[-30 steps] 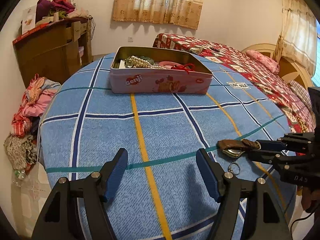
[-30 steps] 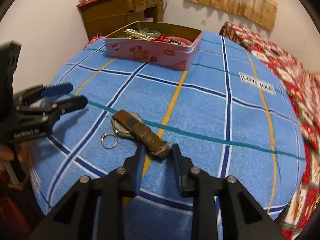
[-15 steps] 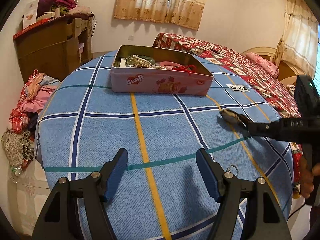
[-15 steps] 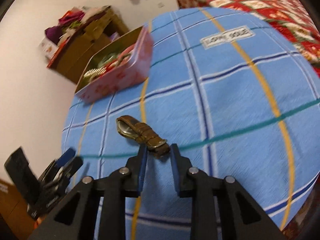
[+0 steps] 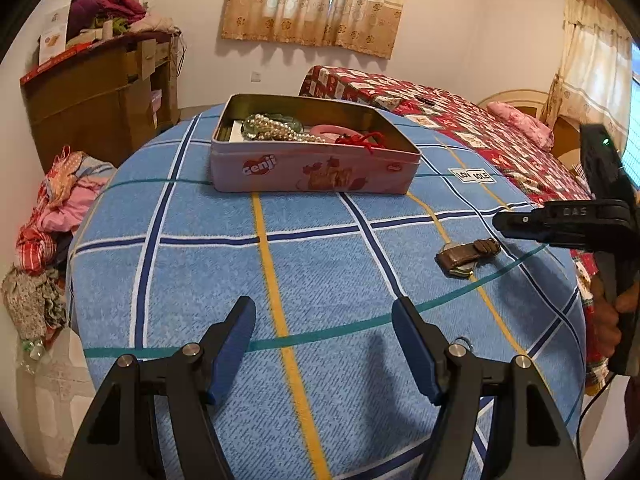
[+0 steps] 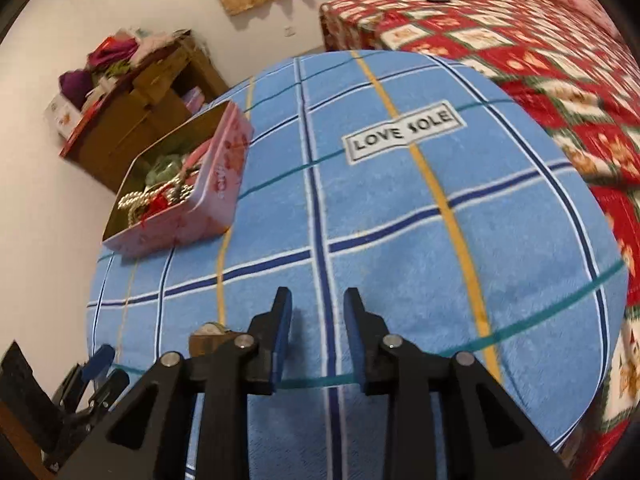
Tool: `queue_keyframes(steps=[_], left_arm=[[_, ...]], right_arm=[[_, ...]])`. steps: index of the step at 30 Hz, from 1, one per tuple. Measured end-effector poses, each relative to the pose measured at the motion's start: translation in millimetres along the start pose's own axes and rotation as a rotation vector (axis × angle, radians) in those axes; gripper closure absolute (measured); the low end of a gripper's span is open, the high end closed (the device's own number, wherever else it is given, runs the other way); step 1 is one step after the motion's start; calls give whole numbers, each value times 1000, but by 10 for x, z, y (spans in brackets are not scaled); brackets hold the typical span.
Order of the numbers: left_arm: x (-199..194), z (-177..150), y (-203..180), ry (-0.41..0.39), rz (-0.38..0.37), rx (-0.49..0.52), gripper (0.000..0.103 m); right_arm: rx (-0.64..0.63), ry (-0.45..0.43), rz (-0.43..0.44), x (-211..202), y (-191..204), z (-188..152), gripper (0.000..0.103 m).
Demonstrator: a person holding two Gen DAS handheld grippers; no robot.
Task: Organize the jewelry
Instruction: 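Grasp the brown leather-strap watch with the right tool and lift it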
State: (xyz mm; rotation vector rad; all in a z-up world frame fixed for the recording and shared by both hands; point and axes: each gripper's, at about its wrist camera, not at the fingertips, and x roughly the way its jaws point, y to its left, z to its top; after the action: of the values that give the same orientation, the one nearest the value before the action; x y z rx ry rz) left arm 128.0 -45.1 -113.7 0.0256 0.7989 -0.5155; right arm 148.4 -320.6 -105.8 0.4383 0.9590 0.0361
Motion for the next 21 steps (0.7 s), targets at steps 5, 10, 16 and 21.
queue_keyframes(steps=[5,10,16,21], left_arm=[[39,15,6,12,-4,-11,32],[6,27,8,4,-1,-5,32],[6,25,3,8,-3,-5,32],[-45,41,9,-3,-3,7,32]], right_arm=[[-174,-27,40,-74,322,-114,46],[-375,-3,-21,12,554,-263,39],[-521,1,-40,71,745,-390,32],[-743,47,-181,319,926,-514,28]])
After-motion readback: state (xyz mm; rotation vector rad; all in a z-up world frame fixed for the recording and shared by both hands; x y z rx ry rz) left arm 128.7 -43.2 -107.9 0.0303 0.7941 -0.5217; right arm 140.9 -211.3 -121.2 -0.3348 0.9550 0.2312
